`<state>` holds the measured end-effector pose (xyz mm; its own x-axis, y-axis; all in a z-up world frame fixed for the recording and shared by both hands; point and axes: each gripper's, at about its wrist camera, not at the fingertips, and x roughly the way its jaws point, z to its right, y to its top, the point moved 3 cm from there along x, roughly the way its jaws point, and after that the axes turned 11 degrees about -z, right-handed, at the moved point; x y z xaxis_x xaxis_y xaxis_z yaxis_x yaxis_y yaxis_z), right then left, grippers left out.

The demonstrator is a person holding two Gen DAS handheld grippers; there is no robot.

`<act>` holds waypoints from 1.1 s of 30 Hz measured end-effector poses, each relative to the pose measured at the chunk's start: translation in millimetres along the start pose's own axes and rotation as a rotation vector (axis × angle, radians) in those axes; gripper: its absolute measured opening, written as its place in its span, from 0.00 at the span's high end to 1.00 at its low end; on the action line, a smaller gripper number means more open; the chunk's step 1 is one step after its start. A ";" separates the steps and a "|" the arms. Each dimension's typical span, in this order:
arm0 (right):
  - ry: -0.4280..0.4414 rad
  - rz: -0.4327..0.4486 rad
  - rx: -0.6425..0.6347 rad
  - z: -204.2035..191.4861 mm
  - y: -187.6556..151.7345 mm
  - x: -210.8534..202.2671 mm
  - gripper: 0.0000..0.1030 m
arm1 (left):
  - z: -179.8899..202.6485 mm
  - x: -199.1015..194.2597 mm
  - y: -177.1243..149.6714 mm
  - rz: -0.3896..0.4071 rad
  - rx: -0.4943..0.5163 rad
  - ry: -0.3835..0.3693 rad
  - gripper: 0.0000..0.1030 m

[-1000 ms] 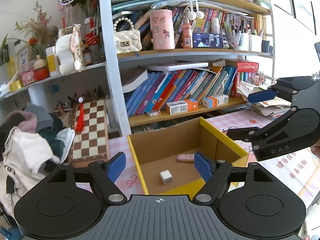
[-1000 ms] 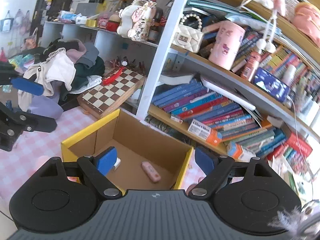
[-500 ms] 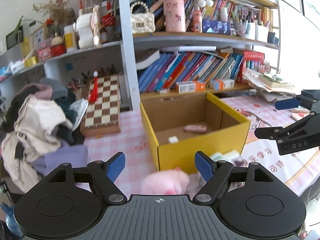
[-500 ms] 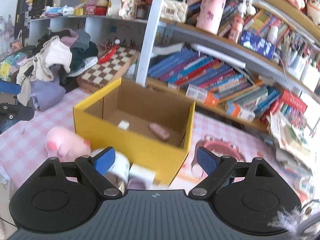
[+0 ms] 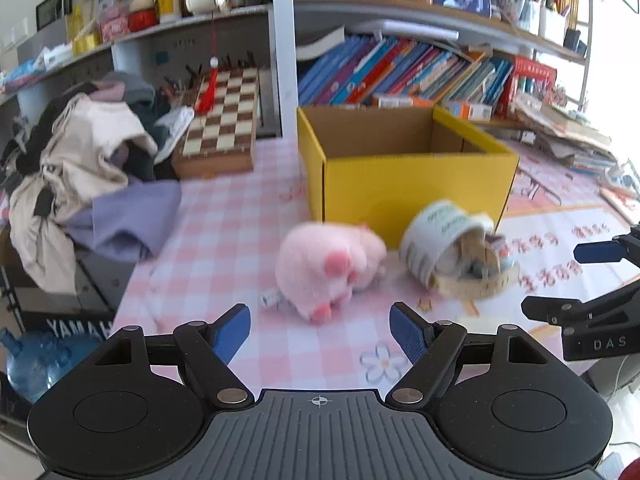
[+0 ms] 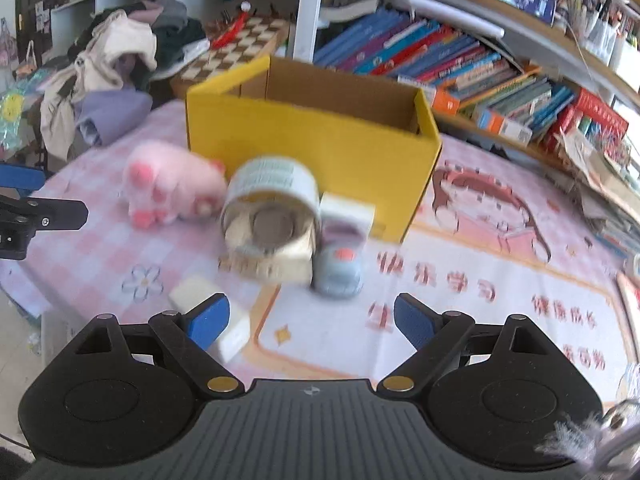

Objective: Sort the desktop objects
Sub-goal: 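Grasp the white rectangular block with the right tool while the left tool moves beside the pink plush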

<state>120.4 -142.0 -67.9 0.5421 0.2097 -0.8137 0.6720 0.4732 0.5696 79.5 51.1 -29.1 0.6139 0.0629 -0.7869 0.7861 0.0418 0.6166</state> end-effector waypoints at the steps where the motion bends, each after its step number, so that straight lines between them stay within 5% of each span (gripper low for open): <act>1: 0.002 -0.008 0.005 -0.9 -3.0 1.3 0.10 | 1.3 2.0 -3.4 -0.008 -0.001 0.002 0.23; 27: 0.061 -0.075 -0.034 -19.7 -12.9 24.5 0.10 | 21.1 28.6 -22.7 -0.096 0.051 -0.001 0.23; 33: 0.101 -0.076 -0.070 -26.2 -7.8 29.8 0.18 | 21.4 31.7 -19.1 -0.094 0.061 -0.012 0.23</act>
<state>118.1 -117.0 -99.6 0.4346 0.2545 -0.8639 0.6708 0.5486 0.4990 85.5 31.0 -66.3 0.5373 0.0496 -0.8419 0.8432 -0.0135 0.5374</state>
